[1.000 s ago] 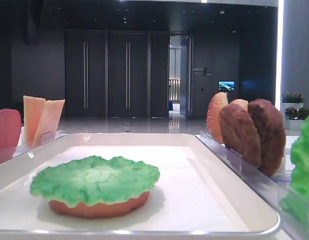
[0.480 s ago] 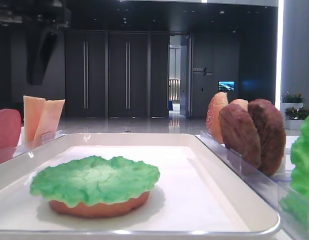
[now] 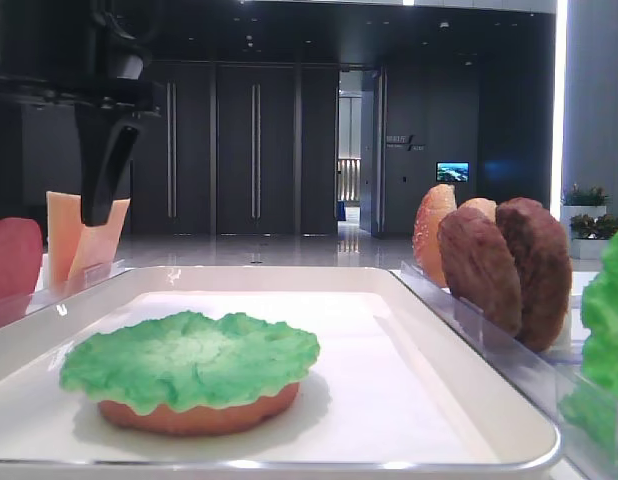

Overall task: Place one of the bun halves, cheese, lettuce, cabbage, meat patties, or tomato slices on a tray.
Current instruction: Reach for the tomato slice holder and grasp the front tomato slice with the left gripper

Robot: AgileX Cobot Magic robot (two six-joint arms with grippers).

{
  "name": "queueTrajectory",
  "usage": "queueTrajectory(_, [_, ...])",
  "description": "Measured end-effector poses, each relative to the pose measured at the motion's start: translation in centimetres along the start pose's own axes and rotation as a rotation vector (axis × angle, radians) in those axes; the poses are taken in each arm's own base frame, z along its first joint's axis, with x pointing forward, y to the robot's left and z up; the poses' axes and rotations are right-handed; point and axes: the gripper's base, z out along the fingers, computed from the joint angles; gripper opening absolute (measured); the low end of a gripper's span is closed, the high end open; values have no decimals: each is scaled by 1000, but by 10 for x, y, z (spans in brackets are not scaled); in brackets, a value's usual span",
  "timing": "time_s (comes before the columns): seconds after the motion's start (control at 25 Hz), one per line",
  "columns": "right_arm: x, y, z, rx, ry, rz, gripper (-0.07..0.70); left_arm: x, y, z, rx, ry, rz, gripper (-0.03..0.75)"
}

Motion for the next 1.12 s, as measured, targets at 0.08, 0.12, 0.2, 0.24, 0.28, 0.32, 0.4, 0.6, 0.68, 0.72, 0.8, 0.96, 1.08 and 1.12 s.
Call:
queueTrajectory(0.08, [0,0,0,0,0,0,591,-1,-2,5,3,4,1,643])
queueTrajectory(0.12, [0,0,0,0,0,0,591,-1,-3,7,4,7,2,643])
queueTrajectory(0.2, [0,0,0,0,0,0,591,-1,-6,10,3,14,6,643])
queueTrajectory(0.24, [0,0,0,0,0,0,591,-2,-6,13,1,21,7,643])
queueTrajectory(0.28, [0,0,0,0,0,0,591,-2,-7,15,-1,25,9,643])
queueTrajectory(0.32, [0,0,0,0,0,0,591,-2,-8,17,-5,32,11,639])
queueTrajectory(0.4, [0,0,0,0,-1,0,591,-2,-9,22,-13,46,14,620])
queueTrajectory(0.6, [0,0,0,0,-1,0,591,-3,-8,26,-34,53,24,508])
queueTrajectory(0.68, [0,0,0,0,-1,0,591,-3,-8,26,-40,51,27,435])
queueTrajectory(0.72, [0,0,0,0,-1,0,591,-3,-7,27,-46,50,30,401])
queueTrajectory(0.8, [0,0,0,0,-1,0,591,-3,-6,27,-59,47,36,313])
queueTrajectory(0.96, [0,0,0,0,-1,0,591,-4,-5,26,-72,41,43,143])
queueTrajectory(1.08, [0,0,0,0,-1,0,591,-4,-3,26,-92,47,50,66])
queueTrajectory(1.12, [0,0,0,0,-1,0,591,-4,-3,26,-96,50,51,66])
